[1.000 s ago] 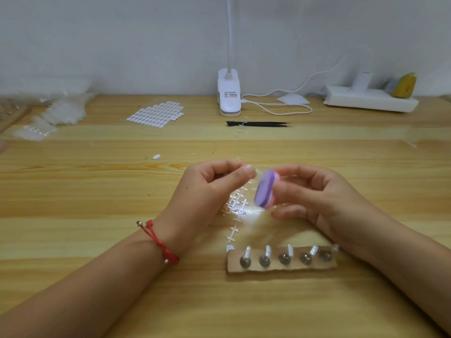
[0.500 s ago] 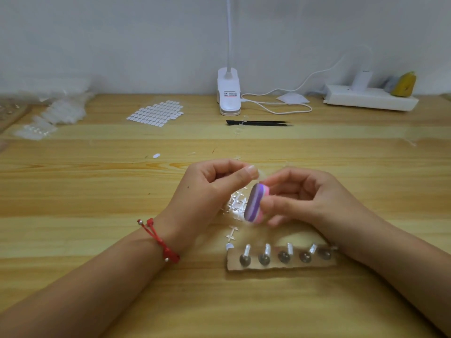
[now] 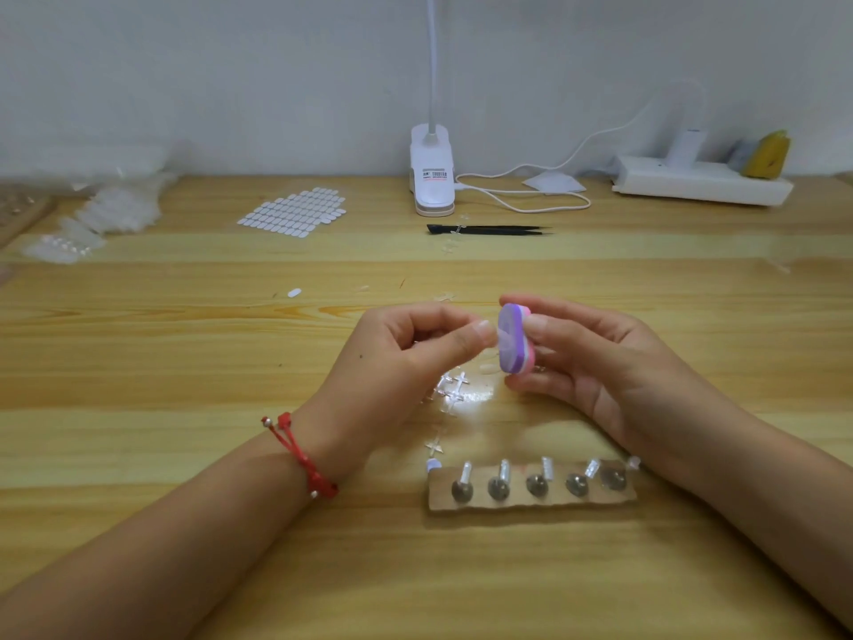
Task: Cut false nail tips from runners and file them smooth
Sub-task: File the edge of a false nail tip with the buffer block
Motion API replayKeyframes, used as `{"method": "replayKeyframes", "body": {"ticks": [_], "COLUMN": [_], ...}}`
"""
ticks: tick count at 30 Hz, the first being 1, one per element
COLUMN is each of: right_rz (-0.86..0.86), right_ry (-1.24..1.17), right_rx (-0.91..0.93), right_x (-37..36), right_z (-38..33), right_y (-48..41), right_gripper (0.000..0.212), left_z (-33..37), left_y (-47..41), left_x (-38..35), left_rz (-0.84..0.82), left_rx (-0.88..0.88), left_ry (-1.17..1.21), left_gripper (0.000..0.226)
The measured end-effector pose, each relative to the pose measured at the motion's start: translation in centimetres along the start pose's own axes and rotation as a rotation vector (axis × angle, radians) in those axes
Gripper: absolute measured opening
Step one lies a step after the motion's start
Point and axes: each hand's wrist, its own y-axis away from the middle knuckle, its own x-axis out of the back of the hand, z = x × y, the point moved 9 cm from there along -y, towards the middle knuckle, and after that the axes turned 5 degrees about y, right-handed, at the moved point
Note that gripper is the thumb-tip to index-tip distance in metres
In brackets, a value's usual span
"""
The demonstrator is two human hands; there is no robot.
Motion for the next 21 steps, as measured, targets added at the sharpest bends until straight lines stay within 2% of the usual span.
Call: {"method": "replayKeyframes", "body": {"ticks": [4,11,15,19,21], "right_rz": [-0.027,0.026,-0.022,0.062,0.011], "right_ry": [0.037,0.020,0.114,0.059,0.095], "right_rx": [0.022,0.032,0.023,0.048,0.041], "right_x": [-0.32,0.04,-0.65,0.26,-0.33], "right_z": [-0.05,-0.27,-0.19,-0.46,-0.41], "right_y": [0.23,0.27,0.57,0.45,0.52], "right_gripper": [0.028,0.033,0.034,0.032,0.032], "left_z": [-0.02,-0.15,-0.16,-0.12,-0.11], "left_y": [0.05,0.05,0.04,-0.05,-0.02], "left_x": [-0.04,0.08,0.19,0.21,0.26], "left_rz": [-0.004,0.014,0.017,0.020,0.028], "left_rx": [-0.006,0.000,-0.010,-0.011,-0.013], "left_ry": [-0.021,0.002,0.006,-0.009,-0.002], "left_gripper": [0.011,0.010,0.011,0.010,0.011]}}
